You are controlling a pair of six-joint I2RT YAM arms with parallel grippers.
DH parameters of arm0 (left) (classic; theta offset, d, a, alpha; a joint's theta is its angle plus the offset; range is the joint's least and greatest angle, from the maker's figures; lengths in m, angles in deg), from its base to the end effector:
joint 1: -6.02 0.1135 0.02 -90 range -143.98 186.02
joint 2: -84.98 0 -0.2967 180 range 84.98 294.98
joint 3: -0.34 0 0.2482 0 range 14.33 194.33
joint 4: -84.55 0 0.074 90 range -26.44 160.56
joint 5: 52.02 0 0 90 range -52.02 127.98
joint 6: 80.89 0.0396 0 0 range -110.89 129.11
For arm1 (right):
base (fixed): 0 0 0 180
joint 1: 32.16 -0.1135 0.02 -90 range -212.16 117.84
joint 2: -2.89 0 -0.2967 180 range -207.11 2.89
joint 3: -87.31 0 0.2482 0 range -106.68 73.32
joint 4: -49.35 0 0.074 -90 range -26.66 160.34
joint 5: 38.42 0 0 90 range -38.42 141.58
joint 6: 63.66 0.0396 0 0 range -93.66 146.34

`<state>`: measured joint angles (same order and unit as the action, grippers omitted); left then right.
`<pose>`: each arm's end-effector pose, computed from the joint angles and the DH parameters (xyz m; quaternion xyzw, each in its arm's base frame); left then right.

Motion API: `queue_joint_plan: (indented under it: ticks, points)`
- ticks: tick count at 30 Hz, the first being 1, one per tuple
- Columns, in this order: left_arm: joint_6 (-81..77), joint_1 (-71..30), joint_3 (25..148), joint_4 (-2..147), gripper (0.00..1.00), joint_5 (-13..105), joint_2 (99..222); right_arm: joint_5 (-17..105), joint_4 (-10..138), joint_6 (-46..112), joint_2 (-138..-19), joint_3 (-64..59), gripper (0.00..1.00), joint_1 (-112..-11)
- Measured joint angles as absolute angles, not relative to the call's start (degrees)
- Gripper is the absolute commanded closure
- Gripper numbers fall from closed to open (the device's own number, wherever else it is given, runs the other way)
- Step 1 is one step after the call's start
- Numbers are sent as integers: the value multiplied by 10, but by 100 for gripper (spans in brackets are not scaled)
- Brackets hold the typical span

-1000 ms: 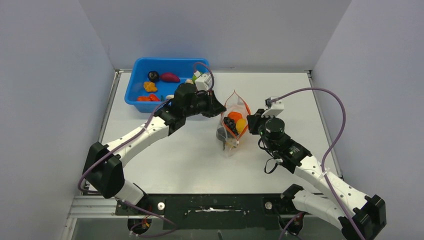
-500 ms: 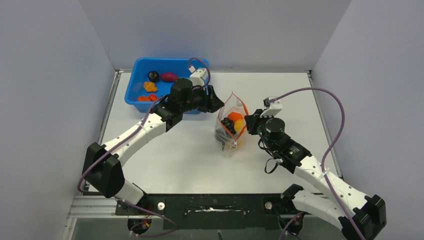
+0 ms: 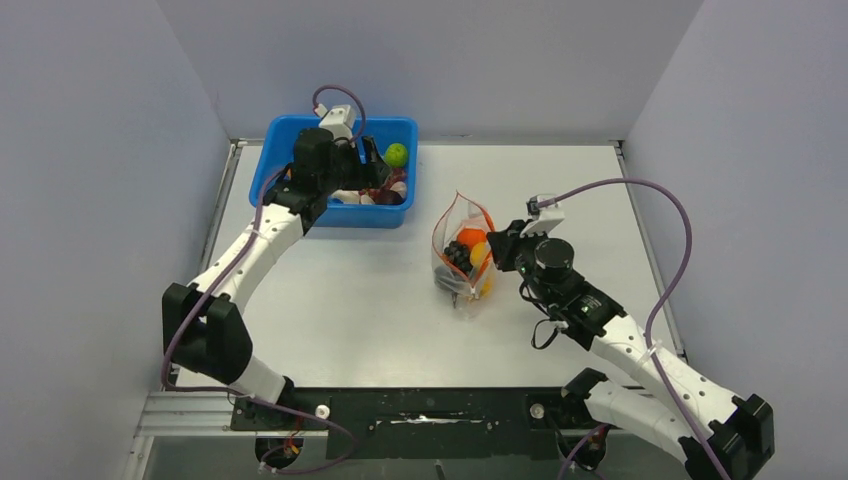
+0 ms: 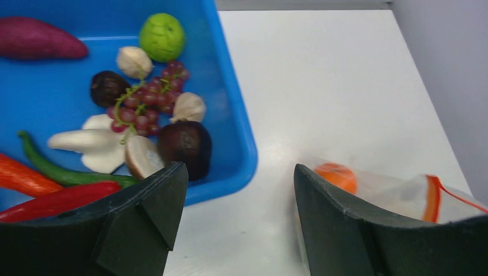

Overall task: Place the food in the zip-top bag and seal the zipper
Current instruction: Pick up the fake vegetable from the bin.

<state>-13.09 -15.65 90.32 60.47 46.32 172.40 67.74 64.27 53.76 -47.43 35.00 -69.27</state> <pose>0.3323 -0.1382 0.3795 0.0371 0.8247 -0.2654 0.4981 0.1564 0.1045 0.3254 0.0218 0.7791 0.2363 0.5803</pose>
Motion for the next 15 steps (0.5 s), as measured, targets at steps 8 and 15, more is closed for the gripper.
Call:
queue_joint_plan:
  ticks: [8, 15]
  points:
    - [-80, -102, 937, 604, 37, 412, 1791, 663, 643, 523, -462, 350, 100, -693]
    - [-50, -80, 1031, 600, 39, 397, 1914, 663, 645, 504, -453, 350, 100, -692]
